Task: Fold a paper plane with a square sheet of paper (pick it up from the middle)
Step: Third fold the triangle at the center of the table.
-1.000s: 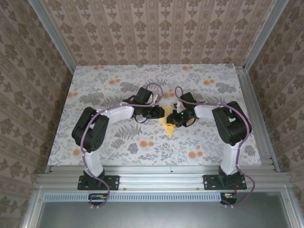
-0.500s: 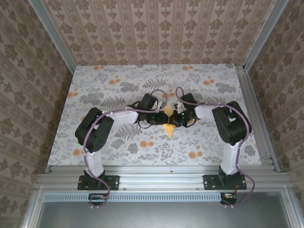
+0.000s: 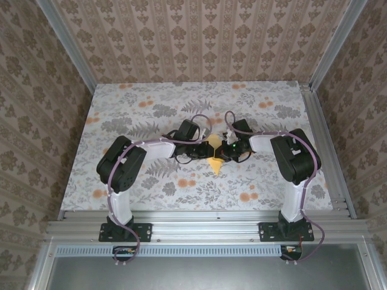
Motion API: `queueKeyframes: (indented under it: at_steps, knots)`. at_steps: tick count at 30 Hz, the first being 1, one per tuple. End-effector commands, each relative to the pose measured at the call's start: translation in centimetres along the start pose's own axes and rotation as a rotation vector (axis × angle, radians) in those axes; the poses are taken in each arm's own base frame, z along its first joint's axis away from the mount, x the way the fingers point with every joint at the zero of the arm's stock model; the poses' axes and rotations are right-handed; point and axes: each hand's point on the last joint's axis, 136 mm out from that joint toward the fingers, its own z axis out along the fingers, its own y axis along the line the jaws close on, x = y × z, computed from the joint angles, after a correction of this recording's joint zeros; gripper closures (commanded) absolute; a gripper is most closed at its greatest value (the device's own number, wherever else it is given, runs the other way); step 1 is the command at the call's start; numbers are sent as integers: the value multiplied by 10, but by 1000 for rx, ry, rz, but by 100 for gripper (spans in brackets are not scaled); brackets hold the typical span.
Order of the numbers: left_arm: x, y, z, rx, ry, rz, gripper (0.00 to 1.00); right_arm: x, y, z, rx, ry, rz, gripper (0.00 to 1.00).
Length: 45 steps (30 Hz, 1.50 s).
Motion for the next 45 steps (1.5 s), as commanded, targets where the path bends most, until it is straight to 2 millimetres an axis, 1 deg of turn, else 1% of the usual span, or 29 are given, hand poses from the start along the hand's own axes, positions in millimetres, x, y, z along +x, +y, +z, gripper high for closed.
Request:
queueKeyframes:
  at_steps: [1, 8, 16, 22, 26, 29, 31, 36, 42, 45]
  knots:
    - [14, 24, 3, -63, 12, -58, 87, 21, -34, 8, 104, 48, 88, 100]
    - [2, 14, 1, -9, -27, -55, 88, 23, -37, 7, 116, 52, 90, 100]
    - [1, 16, -20, -20, -57, -55, 89, 24, -38, 7, 121, 52, 88, 100]
    - [-3, 7, -12, 15, -51, -49, 88, 25, -39, 7, 121, 54, 89, 100]
    - [-10, 1, -10, 20, -60, -38, 88, 24, -37, 5, 117, 50, 85, 100]
    - [-10, 0, -1, 20, -41, -34, 88, 24, -37, 6, 117, 49, 86, 100]
    - [-8, 2, 3, 15, -30, -37, 88, 24, -36, 5, 115, 47, 83, 100]
    - [3, 15, 12, -34, 15, -45, 88, 24, -35, 4, 115, 46, 81, 100]
    - [11, 24, 11, -71, 37, -44, 88, 24, -35, 5, 111, 46, 84, 100]
    - [13, 24, 7, -70, 33, -47, 88, 25, -36, 5, 113, 47, 84, 100]
